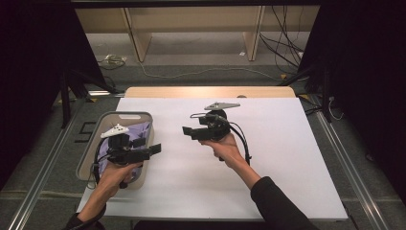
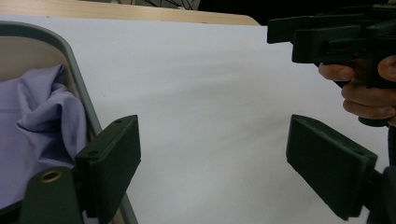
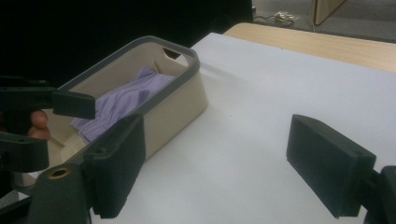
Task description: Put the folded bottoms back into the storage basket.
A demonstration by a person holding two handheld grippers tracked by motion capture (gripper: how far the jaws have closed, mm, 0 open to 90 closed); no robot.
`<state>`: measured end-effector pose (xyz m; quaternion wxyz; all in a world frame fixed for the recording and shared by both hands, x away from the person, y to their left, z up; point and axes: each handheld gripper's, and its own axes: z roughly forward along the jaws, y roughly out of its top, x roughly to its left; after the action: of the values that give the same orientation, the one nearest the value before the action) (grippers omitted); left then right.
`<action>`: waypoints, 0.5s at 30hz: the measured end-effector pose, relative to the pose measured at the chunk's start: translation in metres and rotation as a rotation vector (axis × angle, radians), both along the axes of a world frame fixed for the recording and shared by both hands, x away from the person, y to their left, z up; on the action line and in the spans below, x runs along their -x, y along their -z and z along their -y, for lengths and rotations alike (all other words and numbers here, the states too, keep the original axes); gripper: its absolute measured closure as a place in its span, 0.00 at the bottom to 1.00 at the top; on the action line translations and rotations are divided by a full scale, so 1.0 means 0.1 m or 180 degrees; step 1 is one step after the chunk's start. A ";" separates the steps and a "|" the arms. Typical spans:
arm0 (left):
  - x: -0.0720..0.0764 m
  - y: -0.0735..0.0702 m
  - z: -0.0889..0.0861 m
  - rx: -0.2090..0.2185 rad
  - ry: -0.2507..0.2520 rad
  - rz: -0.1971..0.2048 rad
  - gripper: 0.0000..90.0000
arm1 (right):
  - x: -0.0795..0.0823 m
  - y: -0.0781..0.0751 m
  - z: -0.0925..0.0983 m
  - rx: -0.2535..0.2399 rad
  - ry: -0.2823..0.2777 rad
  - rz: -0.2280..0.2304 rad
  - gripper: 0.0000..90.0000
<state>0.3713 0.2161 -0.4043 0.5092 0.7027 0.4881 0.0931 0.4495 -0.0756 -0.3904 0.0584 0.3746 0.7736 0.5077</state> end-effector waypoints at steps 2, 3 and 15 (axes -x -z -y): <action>0.01 0.01 0.03 0.0000 0.0021 0.0015 0.19 | 0.02 0.01 0.01 0.0016 -0.0016 0.0005 0.23; 0.01 0.02 0.04 -0.0001 0.0031 0.0025 0.19 | 0.03 0.01 0.02 0.0024 -0.0020 0.0009 0.23; 0.06 0.06 0.14 0.0002 0.0117 0.0089 0.18 | 0.12 0.04 0.18 -0.0020 0.0001 0.0052 0.23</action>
<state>0.3649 0.2023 -0.4102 0.5177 0.7100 0.4681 0.0934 0.4371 -0.0933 -0.3941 0.0636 0.3707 0.7715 0.5131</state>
